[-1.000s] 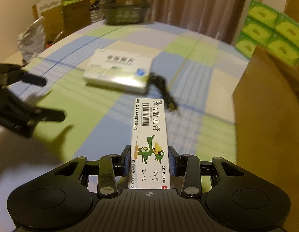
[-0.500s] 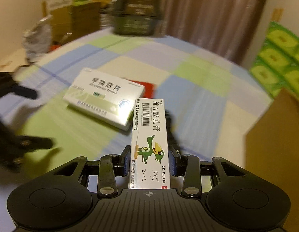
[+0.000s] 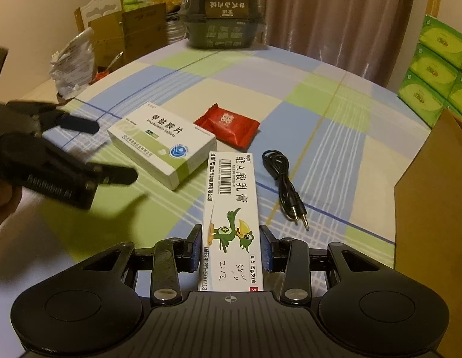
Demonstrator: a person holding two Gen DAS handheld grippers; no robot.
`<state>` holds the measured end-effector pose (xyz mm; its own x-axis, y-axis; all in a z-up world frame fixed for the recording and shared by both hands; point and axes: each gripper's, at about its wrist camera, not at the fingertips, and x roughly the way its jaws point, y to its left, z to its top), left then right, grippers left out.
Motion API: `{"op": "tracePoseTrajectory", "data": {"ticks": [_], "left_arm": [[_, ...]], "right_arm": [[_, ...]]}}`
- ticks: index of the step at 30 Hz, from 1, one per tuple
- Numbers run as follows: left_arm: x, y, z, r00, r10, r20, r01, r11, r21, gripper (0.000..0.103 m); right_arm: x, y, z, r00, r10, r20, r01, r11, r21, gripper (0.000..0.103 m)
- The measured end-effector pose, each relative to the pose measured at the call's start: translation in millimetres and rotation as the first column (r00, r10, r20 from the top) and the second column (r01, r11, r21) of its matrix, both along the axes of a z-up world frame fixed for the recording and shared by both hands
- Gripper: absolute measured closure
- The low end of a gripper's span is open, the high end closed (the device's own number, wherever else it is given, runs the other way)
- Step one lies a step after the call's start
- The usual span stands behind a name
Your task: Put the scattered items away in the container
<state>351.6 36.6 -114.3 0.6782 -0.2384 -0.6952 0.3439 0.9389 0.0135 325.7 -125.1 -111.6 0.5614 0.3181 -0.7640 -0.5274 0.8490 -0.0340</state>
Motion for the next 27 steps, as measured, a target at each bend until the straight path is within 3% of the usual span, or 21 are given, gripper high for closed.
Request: {"op": "tracePoseTrajectory", "data": {"ticks": [6,14,20,23,27], "left_arm": [[15.4,0.0,-5.0,0.996,-0.09,-0.004,0.09,0.996,0.013,0.003],[-5.2,-9.2,-2.8,0.988,-0.154,-0.029,0.155,0.988,0.022,0.003],[-47.9,-23.3,8.9,0.977,-0.205,-0.06,0.207,0.977,0.048,0.003],[-77.9,-35.2,13.2,0.96,-0.268,-0.083,0.27,0.963,0.009,0.003],[-105.6,-41.6,18.2,0.955,-0.287,-0.07,0.293,0.953,0.081,0.003]], "right_arm": [[4.1,8.3,-4.7,0.999,0.033,0.011,-0.032,0.999,-0.029,0.067],[1.8,14.0,-7.6,0.997,0.074,0.0,-0.074,0.996,-0.042,0.067],[-24.4,5.9,-4.0,0.995,0.095,-0.034,-0.096,0.995,-0.033,0.067],[-43.7,8.8,-3.5,0.991,0.131,-0.037,-0.132,0.99,-0.044,0.067],[-55.2,-1.9,0.1,0.997,0.069,-0.046,-0.07,0.997,-0.025,0.067]]}}
